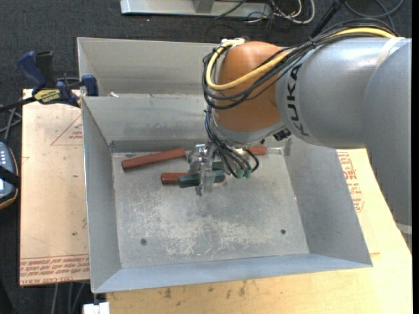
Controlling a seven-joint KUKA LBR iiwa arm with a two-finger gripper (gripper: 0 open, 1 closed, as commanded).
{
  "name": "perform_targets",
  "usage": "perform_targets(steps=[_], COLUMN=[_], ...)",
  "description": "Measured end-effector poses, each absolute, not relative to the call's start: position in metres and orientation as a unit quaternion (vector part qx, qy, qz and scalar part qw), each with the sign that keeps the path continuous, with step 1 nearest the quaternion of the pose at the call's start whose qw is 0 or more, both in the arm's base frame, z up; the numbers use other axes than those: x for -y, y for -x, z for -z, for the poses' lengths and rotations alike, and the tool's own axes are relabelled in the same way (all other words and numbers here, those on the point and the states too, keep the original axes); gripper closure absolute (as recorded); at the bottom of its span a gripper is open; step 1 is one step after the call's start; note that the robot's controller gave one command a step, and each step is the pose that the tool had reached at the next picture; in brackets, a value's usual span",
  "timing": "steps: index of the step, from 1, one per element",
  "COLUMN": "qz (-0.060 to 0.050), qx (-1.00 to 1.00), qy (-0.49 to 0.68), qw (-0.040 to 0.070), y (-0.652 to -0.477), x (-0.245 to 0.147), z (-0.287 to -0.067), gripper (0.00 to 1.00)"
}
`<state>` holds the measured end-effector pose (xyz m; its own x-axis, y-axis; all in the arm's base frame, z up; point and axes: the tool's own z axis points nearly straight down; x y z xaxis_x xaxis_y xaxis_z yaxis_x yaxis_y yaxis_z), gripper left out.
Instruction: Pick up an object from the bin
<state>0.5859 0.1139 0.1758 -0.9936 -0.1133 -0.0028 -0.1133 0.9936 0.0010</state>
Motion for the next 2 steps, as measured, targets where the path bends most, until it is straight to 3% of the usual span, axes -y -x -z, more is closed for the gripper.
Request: perform_targets(steps=[1,2], qz=[-0.001,-0.001], qx=[-0.998,-0.998], qy=[0.057,0.069], qw=[0.001,0.002], y=[-0.586,-0.595], x=[-0.114,-0.126], z=[-0.176,-0.255], gripper=[1.0,1.0])
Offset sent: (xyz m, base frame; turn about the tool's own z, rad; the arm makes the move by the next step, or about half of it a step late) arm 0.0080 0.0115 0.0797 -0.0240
